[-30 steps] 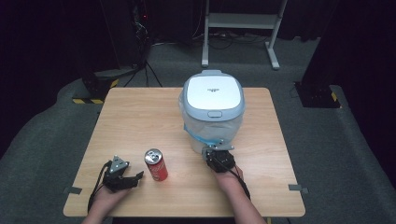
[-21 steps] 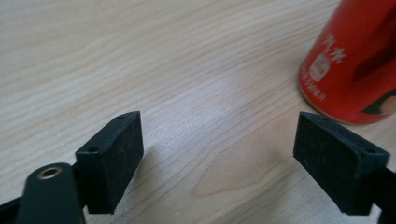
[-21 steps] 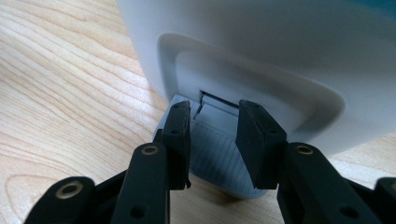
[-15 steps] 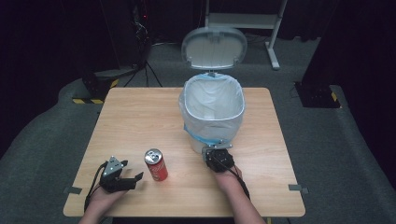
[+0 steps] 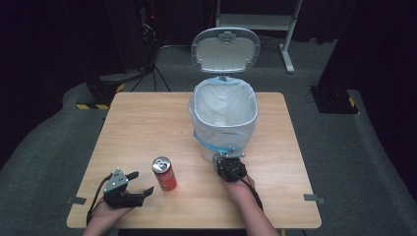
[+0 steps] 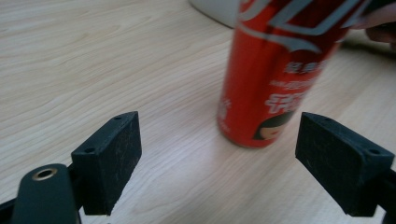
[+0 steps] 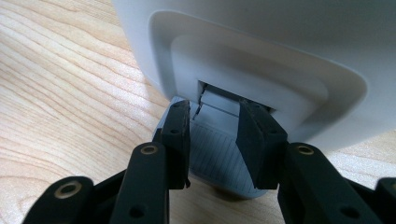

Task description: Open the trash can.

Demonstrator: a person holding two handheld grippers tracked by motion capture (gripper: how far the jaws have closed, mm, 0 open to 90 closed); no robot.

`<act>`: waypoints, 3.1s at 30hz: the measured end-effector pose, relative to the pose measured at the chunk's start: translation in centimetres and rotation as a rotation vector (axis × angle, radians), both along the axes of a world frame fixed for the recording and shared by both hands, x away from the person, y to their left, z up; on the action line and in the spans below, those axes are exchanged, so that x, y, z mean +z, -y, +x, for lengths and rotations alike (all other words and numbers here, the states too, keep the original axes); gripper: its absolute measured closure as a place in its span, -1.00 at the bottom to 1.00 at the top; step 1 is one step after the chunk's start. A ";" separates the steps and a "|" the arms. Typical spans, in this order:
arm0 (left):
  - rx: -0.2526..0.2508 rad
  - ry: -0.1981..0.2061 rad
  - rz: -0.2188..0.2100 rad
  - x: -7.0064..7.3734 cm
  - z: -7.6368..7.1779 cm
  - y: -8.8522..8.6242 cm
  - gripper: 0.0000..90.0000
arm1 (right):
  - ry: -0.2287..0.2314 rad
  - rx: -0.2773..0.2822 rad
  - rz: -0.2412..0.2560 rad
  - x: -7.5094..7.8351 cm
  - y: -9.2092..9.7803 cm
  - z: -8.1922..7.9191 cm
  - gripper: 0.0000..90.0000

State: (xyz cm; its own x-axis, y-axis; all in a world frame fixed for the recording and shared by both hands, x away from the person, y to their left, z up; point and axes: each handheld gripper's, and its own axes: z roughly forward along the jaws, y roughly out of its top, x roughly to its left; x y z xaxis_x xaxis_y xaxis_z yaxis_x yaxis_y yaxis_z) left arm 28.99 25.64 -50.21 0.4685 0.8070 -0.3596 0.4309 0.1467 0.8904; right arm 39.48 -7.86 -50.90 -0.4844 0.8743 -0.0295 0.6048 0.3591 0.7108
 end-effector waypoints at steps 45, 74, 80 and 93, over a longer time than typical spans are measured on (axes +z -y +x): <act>-0.290 0.071 0.362 0.8 3.4 2.5 -0.46 | 0.013 -0.003 -0.005 -0.1 -0.1 -0.2 0.43; -0.209 0.364 0.168 5.5 0.2 0.3 -0.26 | 0.019 -0.007 -0.002 -0.2 -0.1 -0.3 0.43; -0.174 0.418 0.140 6.6 -0.6 -0.4 -0.25 | 0.021 -0.006 -0.003 -0.2 -0.1 -0.3 0.43; -0.123 0.491 0.103 8.1 -1.7 -1.1 -0.25 | 0.030 -0.005 0.000 -0.3 0.0 -0.3 0.43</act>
State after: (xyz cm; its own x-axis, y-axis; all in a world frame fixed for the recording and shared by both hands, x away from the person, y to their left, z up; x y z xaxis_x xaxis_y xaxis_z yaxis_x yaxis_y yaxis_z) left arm 27.31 26.76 -42.12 0.6556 0.7551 0.0050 -0.0333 0.0222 0.9992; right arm 39.13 -7.83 -51.16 -0.4788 0.8768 -0.0445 0.5848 0.3564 0.7287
